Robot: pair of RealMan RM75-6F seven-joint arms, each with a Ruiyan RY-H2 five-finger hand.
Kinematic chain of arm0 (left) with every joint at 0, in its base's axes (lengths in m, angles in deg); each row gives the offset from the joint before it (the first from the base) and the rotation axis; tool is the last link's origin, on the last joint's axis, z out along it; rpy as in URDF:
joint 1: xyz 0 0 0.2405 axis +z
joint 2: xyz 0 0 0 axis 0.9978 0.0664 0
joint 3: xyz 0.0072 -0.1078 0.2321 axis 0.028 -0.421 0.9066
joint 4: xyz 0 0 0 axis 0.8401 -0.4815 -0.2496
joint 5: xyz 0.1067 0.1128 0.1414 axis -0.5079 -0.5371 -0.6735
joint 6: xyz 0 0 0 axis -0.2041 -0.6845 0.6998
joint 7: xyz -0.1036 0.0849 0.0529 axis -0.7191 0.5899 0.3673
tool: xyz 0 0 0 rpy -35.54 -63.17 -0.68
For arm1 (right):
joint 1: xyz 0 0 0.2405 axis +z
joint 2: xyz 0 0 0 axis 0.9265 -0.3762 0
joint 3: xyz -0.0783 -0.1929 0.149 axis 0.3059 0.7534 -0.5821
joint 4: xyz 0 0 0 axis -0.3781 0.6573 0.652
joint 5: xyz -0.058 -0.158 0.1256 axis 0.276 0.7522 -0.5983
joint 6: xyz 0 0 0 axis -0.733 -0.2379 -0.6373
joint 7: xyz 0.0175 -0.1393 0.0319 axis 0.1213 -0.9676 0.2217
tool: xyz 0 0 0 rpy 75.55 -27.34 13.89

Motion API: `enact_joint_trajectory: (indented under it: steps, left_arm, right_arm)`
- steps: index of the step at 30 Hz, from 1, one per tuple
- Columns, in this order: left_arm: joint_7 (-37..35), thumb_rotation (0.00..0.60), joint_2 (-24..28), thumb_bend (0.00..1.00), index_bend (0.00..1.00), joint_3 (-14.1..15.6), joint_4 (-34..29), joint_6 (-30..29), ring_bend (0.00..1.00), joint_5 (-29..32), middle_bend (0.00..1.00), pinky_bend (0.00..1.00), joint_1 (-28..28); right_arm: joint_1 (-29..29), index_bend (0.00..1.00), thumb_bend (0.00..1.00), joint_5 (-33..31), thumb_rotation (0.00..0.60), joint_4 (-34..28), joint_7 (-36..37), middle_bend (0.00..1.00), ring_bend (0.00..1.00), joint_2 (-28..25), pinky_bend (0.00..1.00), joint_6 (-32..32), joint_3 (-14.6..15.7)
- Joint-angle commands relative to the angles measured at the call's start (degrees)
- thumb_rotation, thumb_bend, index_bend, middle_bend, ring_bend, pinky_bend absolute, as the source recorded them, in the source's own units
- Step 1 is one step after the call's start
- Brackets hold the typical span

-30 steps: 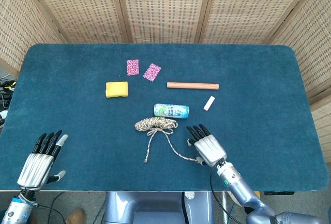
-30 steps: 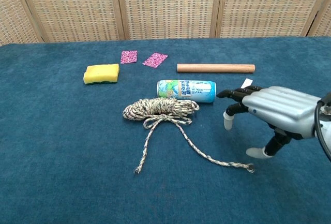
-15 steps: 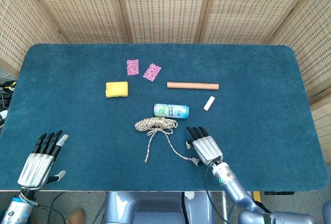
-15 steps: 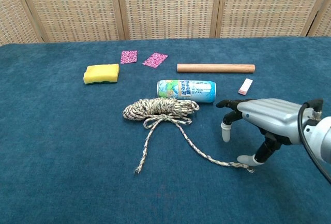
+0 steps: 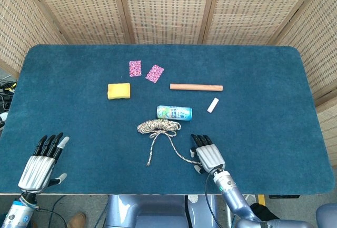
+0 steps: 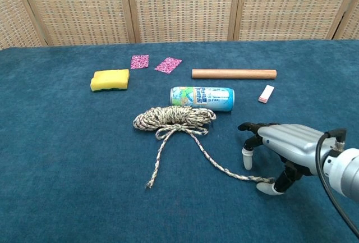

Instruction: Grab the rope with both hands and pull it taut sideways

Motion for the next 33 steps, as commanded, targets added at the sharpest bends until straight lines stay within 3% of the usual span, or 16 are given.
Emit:
enact_joint_trajectory:
  steps: [1, 18, 33]
  left_arm:
    - [0.1, 0.6, -0.1, 0.0, 0.0, 0.0, 0.0, 0.0, 0.0, 0.1, 0.0, 0.0, 0.0]
    - [0.4, 0.6, -0.2, 0.0, 0.0, 0.1, 0.0, 0.0, 0.0, 0.1, 0.0, 0.0, 0.0]
    - [0.7, 0.6, -0.5, 0.0, 0.0, 0.1, 0.1, 0.5, 0.0, 0.3, 0.0, 0.0, -0.3]
  right_arm:
    - [0.0, 0.45, 0.3, 0.0, 0.6, 0.4, 0.5, 0.0, 0.0, 0.1, 0.0, -0.2, 0.1]
    - [0.1, 0.54, 0.33, 2.2, 0.6, 3.1, 1.2, 0.0, 0.0, 0.8, 0.0, -0.7, 1.6]
    - [0.2, 0.63, 0.45, 3.6, 0.6, 3.9, 1.4, 0.0, 0.0, 1.1, 0.0, -1.2, 1.6]
